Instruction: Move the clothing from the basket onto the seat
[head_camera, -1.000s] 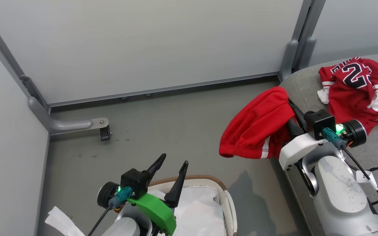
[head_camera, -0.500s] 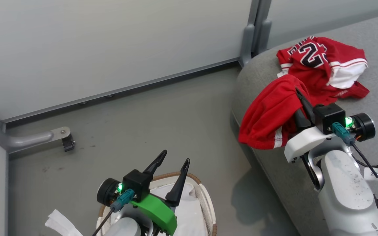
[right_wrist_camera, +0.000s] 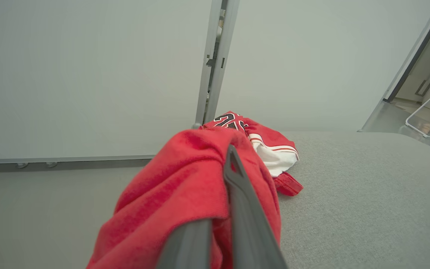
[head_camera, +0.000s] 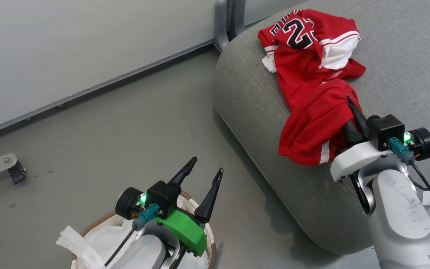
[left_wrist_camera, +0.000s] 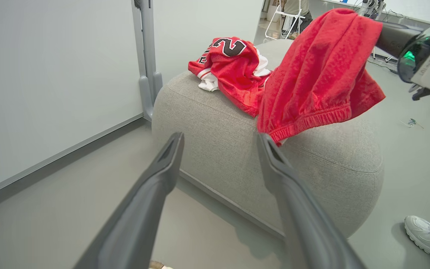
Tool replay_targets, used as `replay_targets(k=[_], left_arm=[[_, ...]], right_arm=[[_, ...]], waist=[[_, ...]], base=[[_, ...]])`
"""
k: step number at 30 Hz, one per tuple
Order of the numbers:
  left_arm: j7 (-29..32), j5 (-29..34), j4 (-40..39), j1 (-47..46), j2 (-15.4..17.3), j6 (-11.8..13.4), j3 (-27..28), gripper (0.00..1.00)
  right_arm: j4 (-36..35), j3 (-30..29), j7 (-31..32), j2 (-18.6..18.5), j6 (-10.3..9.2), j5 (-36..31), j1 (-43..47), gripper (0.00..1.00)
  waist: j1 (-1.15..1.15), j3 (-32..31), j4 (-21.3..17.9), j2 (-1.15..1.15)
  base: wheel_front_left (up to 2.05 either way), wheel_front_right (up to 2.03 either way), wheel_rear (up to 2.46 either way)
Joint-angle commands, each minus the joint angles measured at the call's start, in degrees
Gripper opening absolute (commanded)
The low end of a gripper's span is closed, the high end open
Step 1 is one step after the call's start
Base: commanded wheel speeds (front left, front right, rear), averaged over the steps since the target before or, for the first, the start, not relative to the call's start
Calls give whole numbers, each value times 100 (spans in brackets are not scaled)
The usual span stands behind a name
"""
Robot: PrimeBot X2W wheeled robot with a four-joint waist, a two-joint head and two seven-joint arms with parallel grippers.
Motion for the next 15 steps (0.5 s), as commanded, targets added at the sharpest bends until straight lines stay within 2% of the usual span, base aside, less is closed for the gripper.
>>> replay_targets(k=[1,10,15], left_arm=[[-3,29,10,-89,26,-24,6,100],[-3,129,-67,-157,71,-7,27,100],[-3,208,-159,-259,107,-5,13,100]], right_arm=[[-24,-40,-28,-7,-8,45,38,0],[40,-327,-28,-28,-8,-227,-537,0],[241,-648,-28,-407,-8,-481,-1500,0]], waist=[[0,172,-138,0],[0,373,50,0],[0,619,299,0]], base=[[0,0,0],[0,0,0],[0,0,0]])
